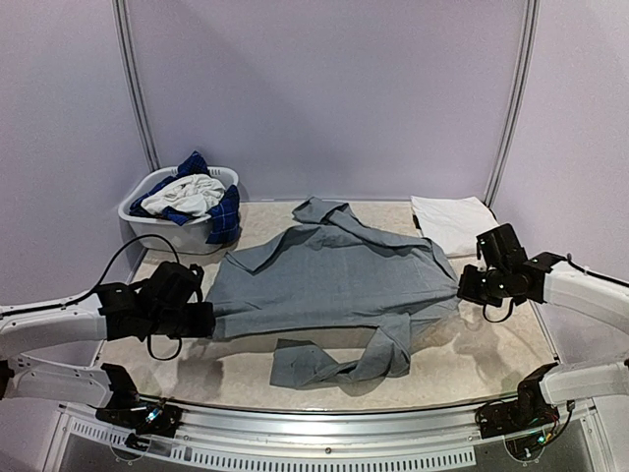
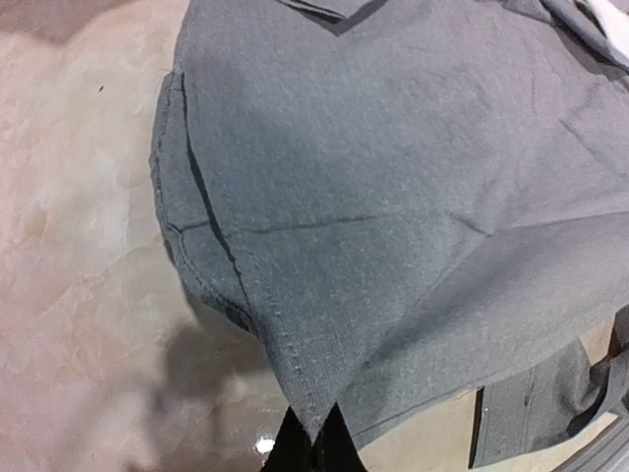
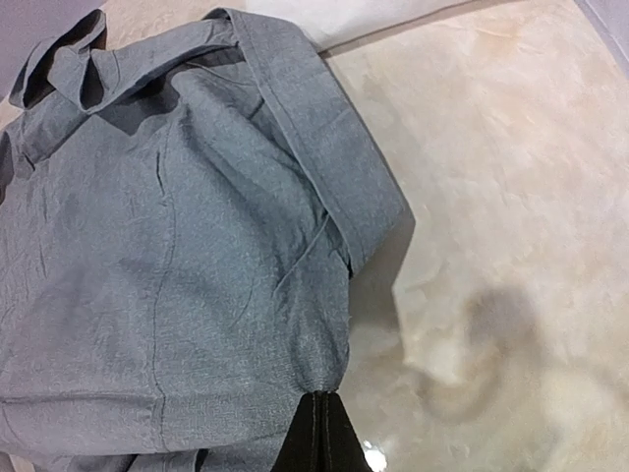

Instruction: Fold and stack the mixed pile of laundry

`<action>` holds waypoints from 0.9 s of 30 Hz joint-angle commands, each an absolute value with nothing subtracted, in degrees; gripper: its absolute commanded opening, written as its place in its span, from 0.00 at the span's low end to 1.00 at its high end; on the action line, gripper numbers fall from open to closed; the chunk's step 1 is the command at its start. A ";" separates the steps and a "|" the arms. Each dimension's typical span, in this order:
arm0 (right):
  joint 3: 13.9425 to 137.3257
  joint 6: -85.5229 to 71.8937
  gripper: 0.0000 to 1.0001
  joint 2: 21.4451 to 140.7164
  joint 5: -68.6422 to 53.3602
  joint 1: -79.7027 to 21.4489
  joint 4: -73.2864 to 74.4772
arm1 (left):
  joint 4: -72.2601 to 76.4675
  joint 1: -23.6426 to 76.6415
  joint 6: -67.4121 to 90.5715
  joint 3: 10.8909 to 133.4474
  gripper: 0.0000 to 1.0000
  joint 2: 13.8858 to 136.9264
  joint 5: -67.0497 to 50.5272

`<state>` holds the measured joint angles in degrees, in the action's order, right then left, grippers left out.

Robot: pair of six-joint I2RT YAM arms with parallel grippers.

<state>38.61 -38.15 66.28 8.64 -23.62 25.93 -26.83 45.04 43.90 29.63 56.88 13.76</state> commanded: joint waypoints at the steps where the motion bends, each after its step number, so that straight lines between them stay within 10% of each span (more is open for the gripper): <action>1: 36.39 -39.82 0.00 60.41 14.53 -23.60 36.33 | -34.84 46.44 45.76 30.35 0.00 55.52 12.63; 8: 33.94 -43.94 0.04 51.87 16.11 -23.64 40.29 | -40.26 50.27 47.68 31.65 0.17 51.44 13.81; 16: 33.63 -44.15 0.49 53.40 15.50 -23.61 37.43 | -42.65 52.04 39.98 42.57 0.54 57.18 22.27; 27: 39.17 -39.04 0.55 54.22 11.65 -23.89 33.73 | -32.13 52.05 26.75 73.69 0.40 100.02 17.59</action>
